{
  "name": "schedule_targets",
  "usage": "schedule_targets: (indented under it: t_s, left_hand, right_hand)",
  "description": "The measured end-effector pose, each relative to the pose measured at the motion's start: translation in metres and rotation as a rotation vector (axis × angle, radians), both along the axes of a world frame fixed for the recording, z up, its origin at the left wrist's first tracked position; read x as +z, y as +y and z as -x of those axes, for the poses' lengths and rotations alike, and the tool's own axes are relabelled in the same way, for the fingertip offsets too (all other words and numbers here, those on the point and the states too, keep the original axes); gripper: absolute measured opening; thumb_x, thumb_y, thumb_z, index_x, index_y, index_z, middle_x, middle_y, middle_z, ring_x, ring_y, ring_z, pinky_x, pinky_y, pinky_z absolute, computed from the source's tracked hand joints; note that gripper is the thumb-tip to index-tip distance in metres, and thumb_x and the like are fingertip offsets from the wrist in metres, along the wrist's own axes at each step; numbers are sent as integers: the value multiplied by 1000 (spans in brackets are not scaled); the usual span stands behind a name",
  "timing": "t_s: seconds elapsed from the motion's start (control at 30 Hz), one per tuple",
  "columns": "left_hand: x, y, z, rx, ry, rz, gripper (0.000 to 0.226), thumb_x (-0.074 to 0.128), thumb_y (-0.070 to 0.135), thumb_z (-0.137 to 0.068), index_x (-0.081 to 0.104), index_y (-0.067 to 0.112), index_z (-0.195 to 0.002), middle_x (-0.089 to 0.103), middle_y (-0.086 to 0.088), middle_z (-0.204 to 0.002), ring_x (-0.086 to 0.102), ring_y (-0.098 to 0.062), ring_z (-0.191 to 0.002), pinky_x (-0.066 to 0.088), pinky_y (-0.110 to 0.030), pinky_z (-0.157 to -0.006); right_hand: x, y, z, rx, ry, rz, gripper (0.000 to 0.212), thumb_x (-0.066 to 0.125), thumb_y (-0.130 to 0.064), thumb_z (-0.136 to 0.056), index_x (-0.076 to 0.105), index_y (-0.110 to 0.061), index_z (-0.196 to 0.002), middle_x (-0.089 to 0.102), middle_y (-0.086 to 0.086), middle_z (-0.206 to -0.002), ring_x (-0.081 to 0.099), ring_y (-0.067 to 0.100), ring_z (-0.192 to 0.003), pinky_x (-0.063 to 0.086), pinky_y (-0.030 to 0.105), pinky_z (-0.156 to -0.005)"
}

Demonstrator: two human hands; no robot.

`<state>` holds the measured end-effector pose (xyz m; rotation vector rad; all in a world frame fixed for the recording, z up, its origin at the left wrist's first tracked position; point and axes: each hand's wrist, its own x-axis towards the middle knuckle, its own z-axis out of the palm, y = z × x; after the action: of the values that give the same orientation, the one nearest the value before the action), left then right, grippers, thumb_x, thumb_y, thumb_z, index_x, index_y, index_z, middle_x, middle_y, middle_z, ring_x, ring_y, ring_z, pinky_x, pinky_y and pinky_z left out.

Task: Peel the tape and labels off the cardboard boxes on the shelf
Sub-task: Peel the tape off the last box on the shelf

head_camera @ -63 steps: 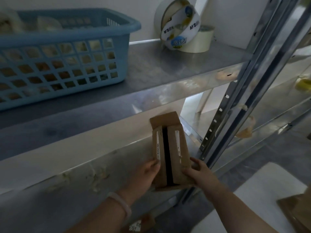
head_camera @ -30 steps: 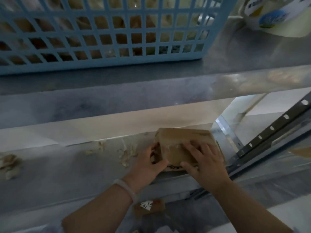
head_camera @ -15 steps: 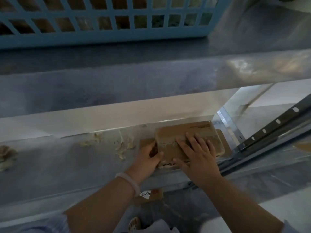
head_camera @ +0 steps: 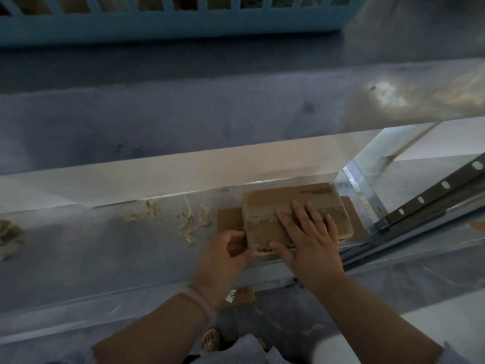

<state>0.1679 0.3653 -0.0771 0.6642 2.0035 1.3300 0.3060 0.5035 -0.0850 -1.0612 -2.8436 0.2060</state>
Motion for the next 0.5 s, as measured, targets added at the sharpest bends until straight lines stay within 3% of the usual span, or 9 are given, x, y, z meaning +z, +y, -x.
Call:
schedule_targets:
  t_s: [0.13,0.23,0.33,0.5]
  left_hand:
    - [-2,-3,3,40,156,87,20,78,25,-78,62,37,-78,69,14,-78,65,1,-75,52,-18,-70]
    - [1,-5,7,62,190,123,14,77,27,-79,64,32,-80,68,12,-76,63,2,-73,47,-10,-66]
    - [2,-6,8,80,215,157,10,76,27,-80,66,30,-79,67,12,-73,61,4,-70,40,-3,-59]
    - [2,-6,12,-22,358,178,7,72,27,-83,68,23,-80,59,15,-67,54,4,-65,37,-4,-58]
  right_hand:
    - [1,-6,8,-39,-3,-24,70,20,-75,-88,38,-38,-145,35,3,-155,29,29,-144,12,51,-115]
    - [1,-12,14,-65,14,-25,68,25,-72,-88,41,-37,-144,36,3,-154,28,30,-144,17,54,-115]
    - [0,-14,14,-68,9,-30,69,21,-73,-89,39,-37,-145,34,3,-155,26,30,-145,15,55,-115]
    - [0,-13,15,-66,-12,-31,72,13,-75,-89,35,-38,-146,30,3,-157,22,29,-146,7,52,-115]
